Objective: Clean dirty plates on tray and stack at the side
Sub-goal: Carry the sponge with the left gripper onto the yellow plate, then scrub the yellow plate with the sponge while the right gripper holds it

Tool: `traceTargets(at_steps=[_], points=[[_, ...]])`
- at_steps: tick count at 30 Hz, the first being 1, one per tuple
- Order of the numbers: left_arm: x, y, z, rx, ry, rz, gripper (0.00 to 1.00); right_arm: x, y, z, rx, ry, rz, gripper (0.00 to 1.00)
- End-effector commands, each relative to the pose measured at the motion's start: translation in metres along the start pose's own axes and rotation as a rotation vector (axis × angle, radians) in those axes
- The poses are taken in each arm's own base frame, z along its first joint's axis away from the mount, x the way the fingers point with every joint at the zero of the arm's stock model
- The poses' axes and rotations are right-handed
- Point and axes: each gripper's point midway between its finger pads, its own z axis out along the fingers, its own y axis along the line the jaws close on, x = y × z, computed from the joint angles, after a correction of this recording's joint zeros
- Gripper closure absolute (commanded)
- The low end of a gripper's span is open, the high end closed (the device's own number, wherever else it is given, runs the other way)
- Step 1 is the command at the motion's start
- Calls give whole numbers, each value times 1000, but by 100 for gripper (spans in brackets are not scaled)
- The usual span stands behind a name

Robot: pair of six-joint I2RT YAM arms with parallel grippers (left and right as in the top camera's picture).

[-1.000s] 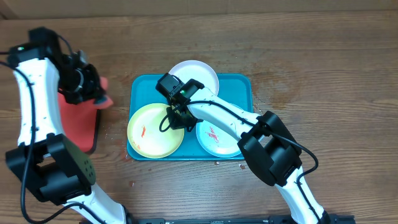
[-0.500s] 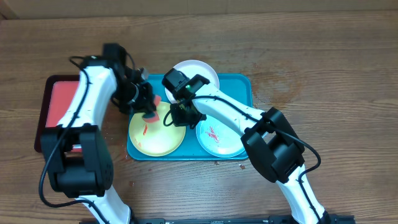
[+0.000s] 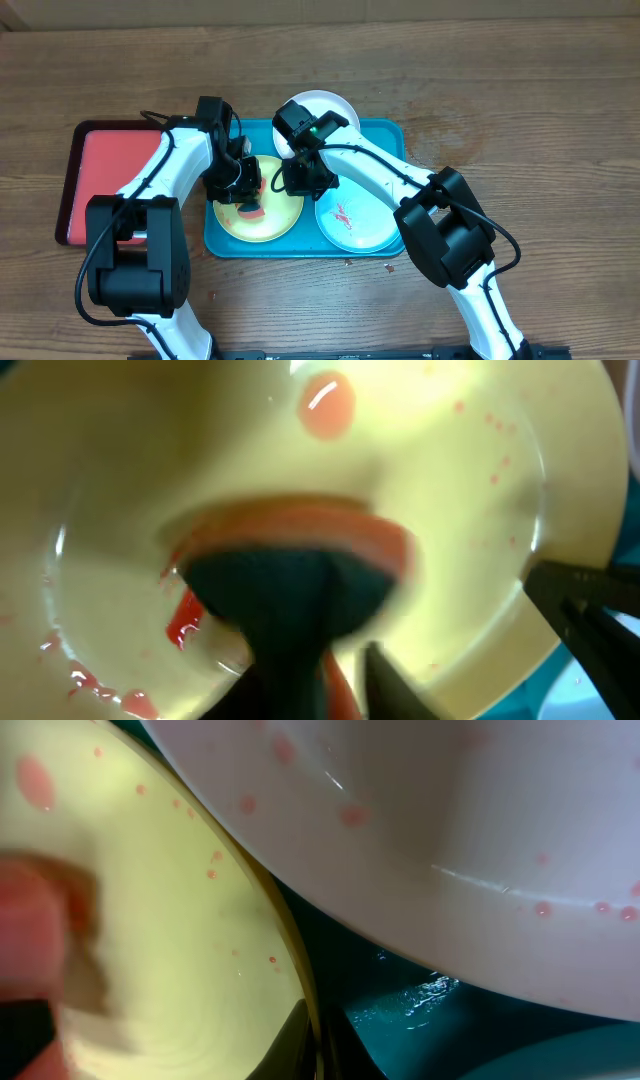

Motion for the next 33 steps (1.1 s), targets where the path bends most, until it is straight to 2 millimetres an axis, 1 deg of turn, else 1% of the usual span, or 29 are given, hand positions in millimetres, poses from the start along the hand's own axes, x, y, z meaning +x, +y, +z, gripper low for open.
traceTargets(at_steps=[1,3,4,6,10,12,13,15,17,20,26,28,31,33], points=[[-2,2,-2,-15,-18,-15,46,2,-2,4,4,9,7,96],[-3,1,-2,-8,-20,-13,46,2,-2,4,5,10,7,96],[-3,1,-2,-7,-21,-13,53,2,-2,4,5,10,7,96],[-3,1,-2,-7,-22,-13,63,2,-2,4,5,11,7,96],[0,1,-2,-11,-9,-16,64,3,-3,4,7,14,8,96],[3,2,-2,-14,3,-19,70,3,-3,4,7,13,8,96],[4,3,-2,-15,7,-20,74,3,-3,4,7,13,8,96],[6,3,0,-15,13,-22,96,2,-3,4,6,12,8,96],[8,1,3,5,19,-22,96,2,-2,4,5,10,7,96],[12,-9,9,64,29,-15,96,0,-1,4,1,4,6,96],[17,-11,21,40,25,25,96,0,-1,4,0,3,5,96],[15,3,23,-52,7,32,96,0,-1,4,0,3,5,96],[11,37,17,-246,-25,13,96,0,-2,4,2,4,6,96],[9,62,9,-385,-47,-28,96,1,-2,4,3,6,6,96]])
